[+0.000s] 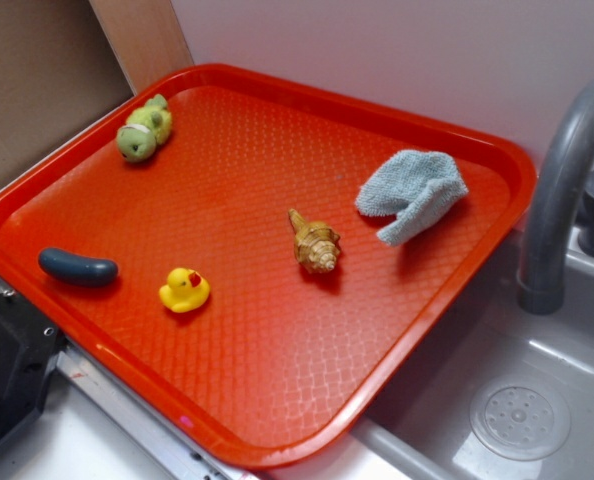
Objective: Grab the green animal.
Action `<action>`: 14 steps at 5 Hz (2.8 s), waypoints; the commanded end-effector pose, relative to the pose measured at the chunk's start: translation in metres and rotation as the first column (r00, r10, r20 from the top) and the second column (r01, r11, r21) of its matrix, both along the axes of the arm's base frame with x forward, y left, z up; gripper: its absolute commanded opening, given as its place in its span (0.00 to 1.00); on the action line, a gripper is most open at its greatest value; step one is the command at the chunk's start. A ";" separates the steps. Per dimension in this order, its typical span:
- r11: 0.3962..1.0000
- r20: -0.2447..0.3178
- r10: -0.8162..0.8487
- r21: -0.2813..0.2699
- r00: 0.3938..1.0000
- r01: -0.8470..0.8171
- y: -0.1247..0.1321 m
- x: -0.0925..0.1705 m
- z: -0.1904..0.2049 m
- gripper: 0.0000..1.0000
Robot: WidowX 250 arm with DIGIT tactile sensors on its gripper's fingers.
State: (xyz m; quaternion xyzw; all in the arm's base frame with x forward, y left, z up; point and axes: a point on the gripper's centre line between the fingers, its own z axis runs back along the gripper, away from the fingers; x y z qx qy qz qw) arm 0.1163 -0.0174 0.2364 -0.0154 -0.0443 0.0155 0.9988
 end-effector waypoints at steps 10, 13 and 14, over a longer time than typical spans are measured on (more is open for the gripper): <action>0.788 0.042 0.610 0.066 0.791 -0.612 0.145 0.156 -0.188 1.00; 0.800 0.006 0.594 0.105 0.804 -0.591 0.150 0.159 -0.207 0.00; 0.807 0.009 0.585 0.089 0.811 -0.583 0.149 0.156 -0.203 0.00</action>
